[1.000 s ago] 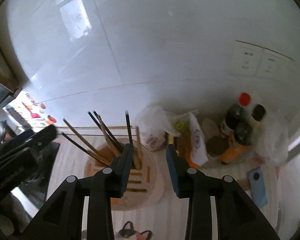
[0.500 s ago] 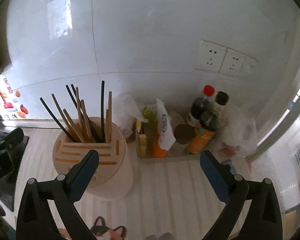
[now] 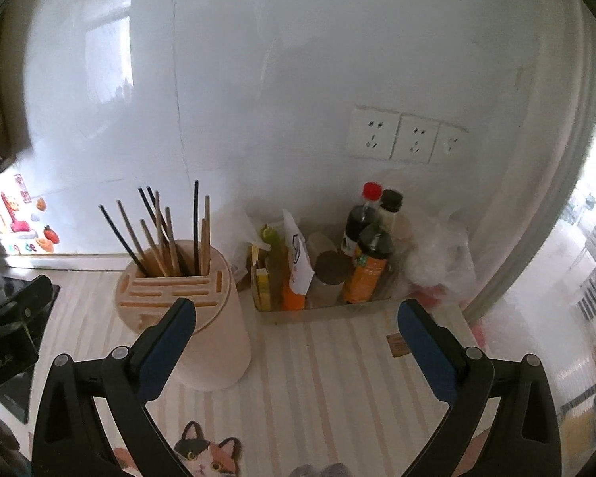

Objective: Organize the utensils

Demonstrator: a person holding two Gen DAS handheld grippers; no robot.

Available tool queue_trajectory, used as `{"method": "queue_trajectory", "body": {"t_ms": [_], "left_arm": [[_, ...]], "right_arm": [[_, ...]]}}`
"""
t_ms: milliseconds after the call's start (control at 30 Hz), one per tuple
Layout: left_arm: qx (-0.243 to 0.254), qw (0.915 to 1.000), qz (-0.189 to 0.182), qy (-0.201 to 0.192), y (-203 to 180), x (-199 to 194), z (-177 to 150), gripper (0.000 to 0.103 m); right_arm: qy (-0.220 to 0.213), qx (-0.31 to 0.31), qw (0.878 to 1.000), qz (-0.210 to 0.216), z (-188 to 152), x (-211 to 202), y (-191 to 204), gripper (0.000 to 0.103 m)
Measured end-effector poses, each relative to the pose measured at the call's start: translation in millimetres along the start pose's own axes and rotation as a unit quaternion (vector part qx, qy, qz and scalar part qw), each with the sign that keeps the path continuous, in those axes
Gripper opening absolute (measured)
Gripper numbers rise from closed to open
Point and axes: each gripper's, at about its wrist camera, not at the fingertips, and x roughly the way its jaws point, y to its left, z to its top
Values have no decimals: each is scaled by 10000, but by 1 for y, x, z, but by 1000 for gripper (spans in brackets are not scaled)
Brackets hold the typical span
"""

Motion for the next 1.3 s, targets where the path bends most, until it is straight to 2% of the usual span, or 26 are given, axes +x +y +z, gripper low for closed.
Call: {"method": "queue_trajectory", "body": {"t_ms": [367,700,933,1300], "left_arm": [[-185,9991,61,-371,5,-112,-44,103],[-179,9976,38,-672,7,-187,-73,103],[-146,9978,-1,-639,3,-208,-85,103],[-222,9978,107,-622,6,-212,-95,103]], "right_arm": [[-522,-98,9985,162,-32,-115,-29,103],[-828,-120,9961,294,-65,-204,-42,103],[-962,-124,9947,328,-77,-239,-47,103],[-943,-104,9950,311,-83,-244,-51,103]]}}
